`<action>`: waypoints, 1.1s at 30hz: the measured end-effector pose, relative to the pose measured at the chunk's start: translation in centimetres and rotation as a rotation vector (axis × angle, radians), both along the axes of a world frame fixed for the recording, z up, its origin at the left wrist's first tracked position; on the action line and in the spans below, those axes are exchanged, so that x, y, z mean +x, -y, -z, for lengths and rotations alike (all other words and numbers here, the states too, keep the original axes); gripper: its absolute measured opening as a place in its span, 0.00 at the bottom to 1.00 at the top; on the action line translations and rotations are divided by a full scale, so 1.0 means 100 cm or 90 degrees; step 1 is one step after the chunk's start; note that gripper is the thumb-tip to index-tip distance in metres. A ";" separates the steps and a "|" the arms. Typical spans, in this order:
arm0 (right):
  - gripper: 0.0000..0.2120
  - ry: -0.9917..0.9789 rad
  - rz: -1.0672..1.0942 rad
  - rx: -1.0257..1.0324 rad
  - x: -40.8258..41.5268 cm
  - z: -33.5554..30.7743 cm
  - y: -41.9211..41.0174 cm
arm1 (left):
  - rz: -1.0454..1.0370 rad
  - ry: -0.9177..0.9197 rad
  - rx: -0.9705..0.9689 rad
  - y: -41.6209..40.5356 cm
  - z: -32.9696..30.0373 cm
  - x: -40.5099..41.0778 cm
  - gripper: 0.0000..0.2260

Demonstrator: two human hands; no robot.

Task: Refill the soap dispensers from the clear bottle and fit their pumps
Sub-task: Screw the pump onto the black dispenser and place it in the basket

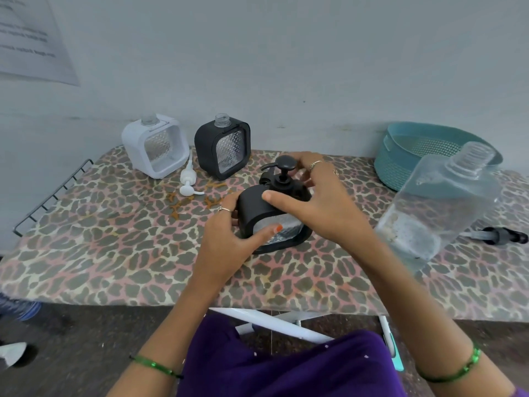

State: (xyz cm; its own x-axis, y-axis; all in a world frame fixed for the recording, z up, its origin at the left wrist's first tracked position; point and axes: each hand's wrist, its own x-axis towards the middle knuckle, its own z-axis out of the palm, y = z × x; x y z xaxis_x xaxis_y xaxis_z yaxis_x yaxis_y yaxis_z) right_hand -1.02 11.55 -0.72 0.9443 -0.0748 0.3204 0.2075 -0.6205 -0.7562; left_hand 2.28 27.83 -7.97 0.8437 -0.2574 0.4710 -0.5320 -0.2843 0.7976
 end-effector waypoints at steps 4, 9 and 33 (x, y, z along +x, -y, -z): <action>0.22 -0.046 -0.057 -0.015 -0.003 -0.004 0.008 | 0.006 0.002 -0.005 0.001 -0.001 -0.001 0.25; 0.12 -0.021 -0.012 0.032 -0.001 0.000 0.010 | 0.003 -0.002 -0.007 0.001 -0.002 -0.001 0.24; 0.36 -0.123 -0.055 0.003 0.006 -0.002 0.016 | 0.015 -0.036 -0.028 0.002 -0.006 -0.004 0.24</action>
State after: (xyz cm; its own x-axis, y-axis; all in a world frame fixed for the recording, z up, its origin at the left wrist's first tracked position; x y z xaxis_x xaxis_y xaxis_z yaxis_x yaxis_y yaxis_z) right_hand -0.40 9.91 -0.50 0.9912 0.0083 0.1319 0.1101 -0.6037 -0.7896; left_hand 1.91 27.66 -7.40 0.8632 -0.2573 0.4344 -0.4920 -0.2355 0.8382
